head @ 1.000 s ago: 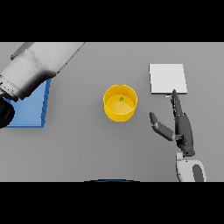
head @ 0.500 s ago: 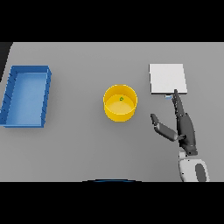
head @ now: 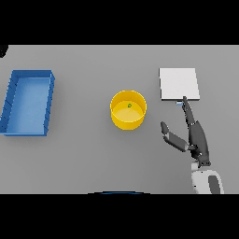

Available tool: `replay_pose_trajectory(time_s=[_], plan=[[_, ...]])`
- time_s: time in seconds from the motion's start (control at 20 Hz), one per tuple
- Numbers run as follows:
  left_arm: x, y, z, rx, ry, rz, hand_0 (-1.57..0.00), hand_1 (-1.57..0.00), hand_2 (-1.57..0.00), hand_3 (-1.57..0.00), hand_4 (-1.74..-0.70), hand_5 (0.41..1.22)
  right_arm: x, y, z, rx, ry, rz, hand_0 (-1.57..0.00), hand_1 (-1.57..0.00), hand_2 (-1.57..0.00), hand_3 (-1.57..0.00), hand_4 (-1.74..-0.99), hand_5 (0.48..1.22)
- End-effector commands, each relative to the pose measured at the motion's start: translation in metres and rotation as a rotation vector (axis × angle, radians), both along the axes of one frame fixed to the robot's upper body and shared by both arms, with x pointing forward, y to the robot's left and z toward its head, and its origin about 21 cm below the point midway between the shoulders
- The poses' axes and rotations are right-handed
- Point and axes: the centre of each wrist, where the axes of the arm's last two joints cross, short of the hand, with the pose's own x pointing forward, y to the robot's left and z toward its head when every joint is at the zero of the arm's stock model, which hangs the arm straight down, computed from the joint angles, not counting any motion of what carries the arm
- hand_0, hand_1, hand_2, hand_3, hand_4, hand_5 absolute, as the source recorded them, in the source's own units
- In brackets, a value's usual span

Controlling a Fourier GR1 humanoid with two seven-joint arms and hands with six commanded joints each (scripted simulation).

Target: Pick up the red beaker and tilt it to pour out 1 green nut into yellow bowl. Pick up the yellow bowl and place it on the metallic measuring scale.

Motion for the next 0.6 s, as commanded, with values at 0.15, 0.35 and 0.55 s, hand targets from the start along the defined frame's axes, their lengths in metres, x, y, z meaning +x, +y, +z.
replay_pose_trajectory(time_s=[0.15, 0.35, 0.55], plan=[[-0.033, 0.004, -0.034, -0.058, 0.016, 0.060, -1.57, -1.57, -1.57, -1.45, -1.74, 1.221, 0.000, 0.001, -0.001, -0.014, 0.008, 0.000, 0.00, 0.00, 0.00, 0.00, -1.215, 0.664], [-0.052, -0.001, -0.063, -0.115, 0.058, 0.099, -1.57, -1.57, -1.57, -1.49, -1.74, 1.221, -0.001, 0.001, -0.002, -0.007, 0.008, 0.006, 0.00, 0.00, 0.00, 0.00, -1.216, 0.664], [-0.064, 0.003, -0.084, -0.126, 0.090, 0.123, -1.57, -1.57, -1.57, -1.54, -1.74, 1.117, -0.005, 0.001, -0.003, -0.012, -0.002, 0.005, 0.00, 0.00, 0.00, 0.00, -1.207, 0.665]])
